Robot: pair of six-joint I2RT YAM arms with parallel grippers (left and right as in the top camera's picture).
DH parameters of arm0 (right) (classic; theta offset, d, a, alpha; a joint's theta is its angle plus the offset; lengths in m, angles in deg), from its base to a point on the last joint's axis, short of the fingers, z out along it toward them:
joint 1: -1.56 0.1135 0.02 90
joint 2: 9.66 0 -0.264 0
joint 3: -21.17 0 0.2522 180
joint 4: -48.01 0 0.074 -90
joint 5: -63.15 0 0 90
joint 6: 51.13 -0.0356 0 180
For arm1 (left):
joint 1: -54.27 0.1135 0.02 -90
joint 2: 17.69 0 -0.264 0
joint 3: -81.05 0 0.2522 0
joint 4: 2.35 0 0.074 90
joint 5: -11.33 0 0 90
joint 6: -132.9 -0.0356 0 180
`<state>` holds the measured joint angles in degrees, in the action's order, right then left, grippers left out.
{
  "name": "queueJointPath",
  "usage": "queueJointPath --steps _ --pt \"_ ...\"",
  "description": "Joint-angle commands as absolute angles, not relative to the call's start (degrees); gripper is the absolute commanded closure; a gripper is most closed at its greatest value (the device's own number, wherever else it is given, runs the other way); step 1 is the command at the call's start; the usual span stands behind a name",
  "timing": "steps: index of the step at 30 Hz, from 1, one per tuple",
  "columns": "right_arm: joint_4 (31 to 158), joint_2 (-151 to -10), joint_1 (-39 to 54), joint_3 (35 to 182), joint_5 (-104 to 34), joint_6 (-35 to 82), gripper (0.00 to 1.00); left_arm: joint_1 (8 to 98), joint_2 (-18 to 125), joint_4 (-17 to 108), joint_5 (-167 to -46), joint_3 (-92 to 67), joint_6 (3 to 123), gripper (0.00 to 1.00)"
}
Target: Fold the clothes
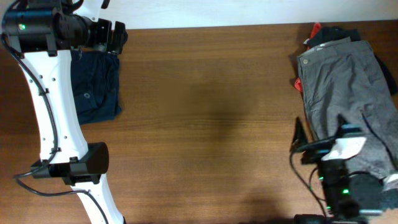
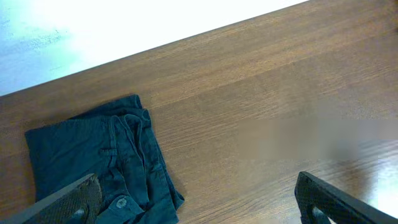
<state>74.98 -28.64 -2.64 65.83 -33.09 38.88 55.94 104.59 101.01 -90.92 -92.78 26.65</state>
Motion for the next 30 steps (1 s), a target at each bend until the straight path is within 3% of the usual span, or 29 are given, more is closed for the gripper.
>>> queueJointPath --steps 1,14,30 --pt "73.2 -21.1 -3.0 53.8 -37.8 38.7 0.01 56.2 104.5 101.1 -91.8 -92.9 27.0 0.01" --pt "70.2 -9.8 -3.0 37.7 -36.8 38.6 0.01 56.2 104.5 101.1 -91.8 -92.9 27.0 0.01" --pt "69.4 -9.8 -3.0 37.1 -36.7 38.6 0.01 56.2 104.5 101.1 -91.8 -92.9 27.0 0.01"
